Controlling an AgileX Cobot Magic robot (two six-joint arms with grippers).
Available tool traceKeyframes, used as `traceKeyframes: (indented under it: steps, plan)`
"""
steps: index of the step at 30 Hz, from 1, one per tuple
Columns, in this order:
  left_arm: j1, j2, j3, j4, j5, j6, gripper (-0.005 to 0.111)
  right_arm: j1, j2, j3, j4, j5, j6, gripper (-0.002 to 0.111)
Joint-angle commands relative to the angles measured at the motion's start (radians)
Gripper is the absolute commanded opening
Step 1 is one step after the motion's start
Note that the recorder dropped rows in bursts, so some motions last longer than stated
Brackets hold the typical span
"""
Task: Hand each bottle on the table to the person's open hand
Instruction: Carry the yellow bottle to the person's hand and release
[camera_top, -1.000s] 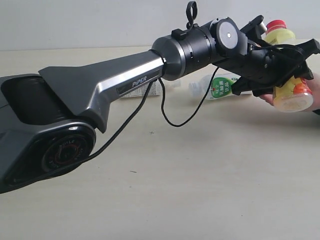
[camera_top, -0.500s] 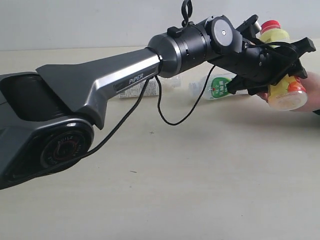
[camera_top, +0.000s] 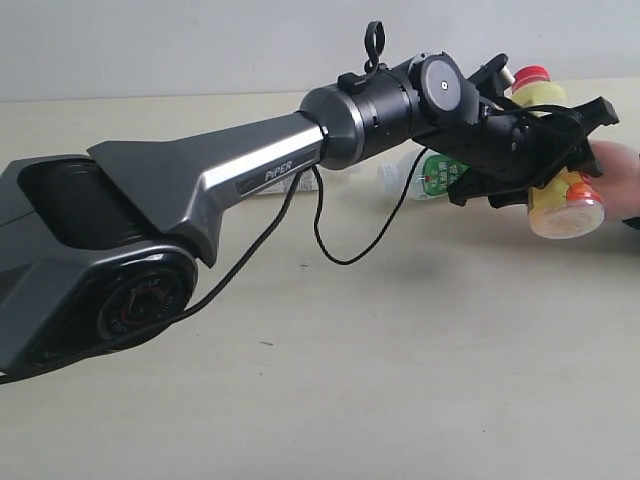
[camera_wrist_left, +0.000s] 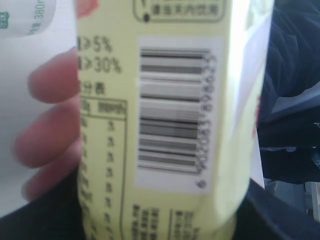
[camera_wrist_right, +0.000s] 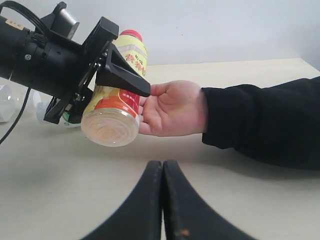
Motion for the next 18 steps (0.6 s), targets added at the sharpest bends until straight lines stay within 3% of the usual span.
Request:
traceKeyframes:
  steps: [1,9,18]
  plan:
    - [0.003,-0.002,-0.008,-0.007,-0.015,0.003,0.009,-0.004,-0.005,0.003,-0.005,-0.004,-0.001,0.0]
    - [0.003,-0.002,-0.008,-0.007,-0.028,0.003,0.061,-0.004,-0.005,0.003,-0.005,-0.004,-0.001,0.0]
    - [0.003,-0.002,-0.008,-0.052,-0.063,0.003,0.065,-0.004,-0.005,0.003,-0.005,-0.004,-0.001,0.0]
